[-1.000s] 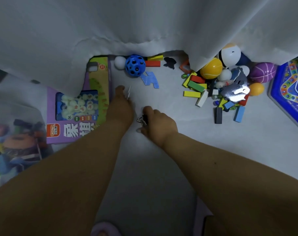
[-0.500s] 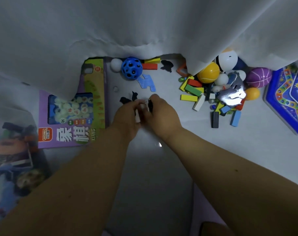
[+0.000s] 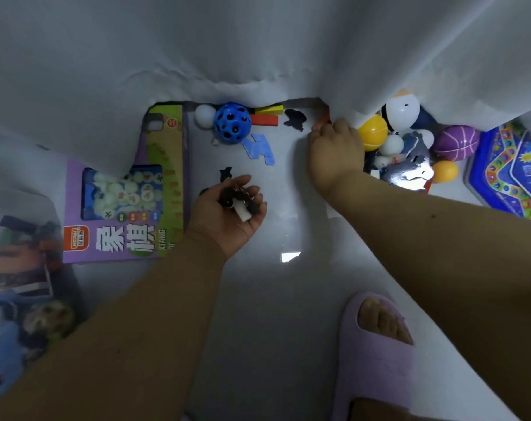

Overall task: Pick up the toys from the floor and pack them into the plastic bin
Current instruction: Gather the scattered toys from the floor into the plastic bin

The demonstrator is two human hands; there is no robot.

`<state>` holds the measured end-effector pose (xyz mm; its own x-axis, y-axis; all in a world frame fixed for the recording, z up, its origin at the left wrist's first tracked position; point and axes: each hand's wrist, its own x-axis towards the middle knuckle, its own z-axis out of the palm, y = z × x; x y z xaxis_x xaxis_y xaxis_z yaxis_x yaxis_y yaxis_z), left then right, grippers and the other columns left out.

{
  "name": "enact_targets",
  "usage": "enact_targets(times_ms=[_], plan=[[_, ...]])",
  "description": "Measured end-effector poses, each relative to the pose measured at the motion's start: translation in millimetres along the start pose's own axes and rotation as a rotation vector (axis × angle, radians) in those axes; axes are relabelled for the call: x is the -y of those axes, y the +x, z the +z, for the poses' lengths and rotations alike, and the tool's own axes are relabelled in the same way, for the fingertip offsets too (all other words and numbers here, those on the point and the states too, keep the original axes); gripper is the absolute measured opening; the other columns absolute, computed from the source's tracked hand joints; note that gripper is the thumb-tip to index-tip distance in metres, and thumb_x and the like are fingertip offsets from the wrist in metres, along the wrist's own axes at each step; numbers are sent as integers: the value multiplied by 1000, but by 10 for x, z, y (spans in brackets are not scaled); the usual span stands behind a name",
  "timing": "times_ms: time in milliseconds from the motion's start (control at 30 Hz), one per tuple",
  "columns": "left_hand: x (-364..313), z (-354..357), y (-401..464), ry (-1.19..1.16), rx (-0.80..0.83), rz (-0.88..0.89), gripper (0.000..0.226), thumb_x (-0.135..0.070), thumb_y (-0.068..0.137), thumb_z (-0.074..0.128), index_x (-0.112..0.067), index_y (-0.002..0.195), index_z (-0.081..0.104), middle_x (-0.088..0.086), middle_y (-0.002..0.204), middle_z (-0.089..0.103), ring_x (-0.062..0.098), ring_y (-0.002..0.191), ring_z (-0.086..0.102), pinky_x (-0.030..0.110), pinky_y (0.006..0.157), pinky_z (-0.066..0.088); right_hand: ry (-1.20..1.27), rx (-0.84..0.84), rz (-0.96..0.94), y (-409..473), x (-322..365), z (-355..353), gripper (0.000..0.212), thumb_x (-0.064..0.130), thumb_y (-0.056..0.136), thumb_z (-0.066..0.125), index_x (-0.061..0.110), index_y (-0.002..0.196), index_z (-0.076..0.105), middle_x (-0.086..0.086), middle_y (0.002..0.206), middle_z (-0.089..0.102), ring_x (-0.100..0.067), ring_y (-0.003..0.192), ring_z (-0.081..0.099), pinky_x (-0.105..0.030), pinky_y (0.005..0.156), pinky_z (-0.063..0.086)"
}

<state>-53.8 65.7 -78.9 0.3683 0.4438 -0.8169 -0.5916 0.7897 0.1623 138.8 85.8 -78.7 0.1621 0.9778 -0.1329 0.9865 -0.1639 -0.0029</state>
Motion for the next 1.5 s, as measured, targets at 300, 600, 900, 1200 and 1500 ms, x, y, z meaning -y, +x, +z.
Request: enact_targets(times_ms=[300, 600, 900, 1200, 1500], plan=[[-11, -36, 25, -47, -108, -14, 29, -25, 95, 45, -9, 80, 64, 8, 78, 60, 21, 73, 59, 37, 72, 51, 91, 23, -96, 148, 43, 69, 29, -2, 85, 43, -7, 110, 58, -27, 111, 59, -40, 112, 47, -42, 90, 36], [-98, -29, -48, -314, 89, -16, 28, -23, 95, 43, -5, 85, 62, 9, 75, 68, 21, 61, 69, 26, 52, 56, 559, -168, -517, -403, 808, -23, 21, 31, 84, 56, 14, 80, 68, -1, 74, 62, -19, 75, 53, -21, 67, 37], [-176, -157, -102, -91, -47, 41, 31, -29, 98, 42, -10, 87, 65, 8, 78, 62, 18, 74, 59, 25, 66, 53, 172, 77, -304, 358, 929, -206, 55, 11, 88, 48, 19, 141, 39, -12, 147, 31, -33, 129, 33, -43, 97, 42], [-186, -231, -131, 288, -71, 129, 24, -13, 100, 39, -18, 108, 60, 4, 85, 59, 17, 74, 56, 34, 72, 50, 653, 22, -92, 94, 834, -222, 49, 14, 71, 70, 15, 114, 46, -8, 113, 47, -27, 97, 52, -35, 74, 49], [-131, -268, -308, -33, 84, 114, 36, -14, 85, 42, 0, 113, 60, 18, 105, 70, 31, 92, 70, 46, 86, 53, 1121, 50, 26, -641, 1039, -78, 51, 16, 69, 77, 20, 110, 46, 4, 111, 47, -7, 94, 49, -10, 72, 44]])
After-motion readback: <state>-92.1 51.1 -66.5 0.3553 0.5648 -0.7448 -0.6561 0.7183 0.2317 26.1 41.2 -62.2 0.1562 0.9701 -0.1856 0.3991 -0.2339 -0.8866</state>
